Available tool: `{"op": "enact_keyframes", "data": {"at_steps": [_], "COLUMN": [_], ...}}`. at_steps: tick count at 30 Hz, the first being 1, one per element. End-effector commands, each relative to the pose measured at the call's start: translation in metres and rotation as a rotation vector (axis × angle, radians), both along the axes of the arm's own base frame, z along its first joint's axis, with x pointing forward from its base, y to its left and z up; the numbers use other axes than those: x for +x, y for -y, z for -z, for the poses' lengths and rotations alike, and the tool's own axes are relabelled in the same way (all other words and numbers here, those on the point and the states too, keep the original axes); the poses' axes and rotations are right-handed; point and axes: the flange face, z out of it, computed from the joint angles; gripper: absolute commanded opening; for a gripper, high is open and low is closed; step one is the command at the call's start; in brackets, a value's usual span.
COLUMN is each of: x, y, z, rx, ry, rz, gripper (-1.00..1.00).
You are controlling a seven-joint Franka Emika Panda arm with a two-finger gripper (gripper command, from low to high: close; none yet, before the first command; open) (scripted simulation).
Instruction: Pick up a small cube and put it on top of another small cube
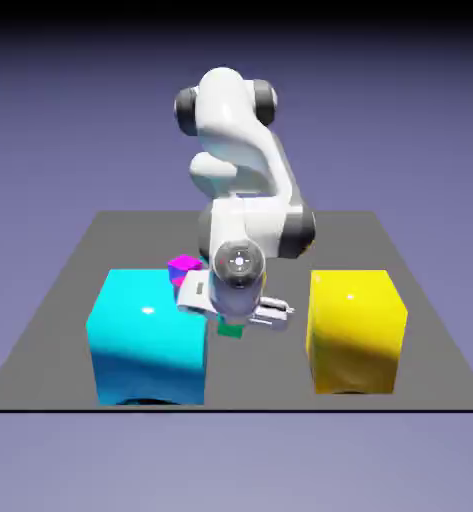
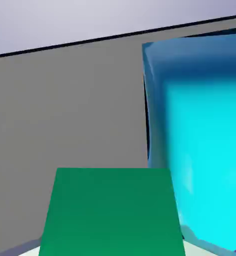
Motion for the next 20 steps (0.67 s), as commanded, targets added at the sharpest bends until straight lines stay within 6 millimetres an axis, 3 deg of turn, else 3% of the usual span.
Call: {"op": "enact_keyframes", "data": {"at_steps": [1, 6, 9, 10, 11, 17, 18, 20], "x": [-0.009, -0.063, -0.097, -0.11, -0.118, -0.147, -0.147, -0.141], "y": [0.012, 0.066, 0.09, 0.102, 0.106, 0.095, 0.095, 0.097], "z": [-0.01, -0.047, -0.053, -0.065, -0.064, -0.013, -0.013, -0.022], "rx": [0.003, 0.075, 0.154, 0.171, 0.178, 0.178, 0.178, 0.178], "ry": [-0.005, -0.032, -0.048, -0.04, -0.036, -0.036, -0.036, -0.036], "rz": [0.015, 0.114, 0.18, 0.203, 0.212, 0.212, 0.212, 0.212], "gripper": [-1.0, -1.0, -1.0, -1.0, -1.0, -1.0, 1.0, 1.0]}}
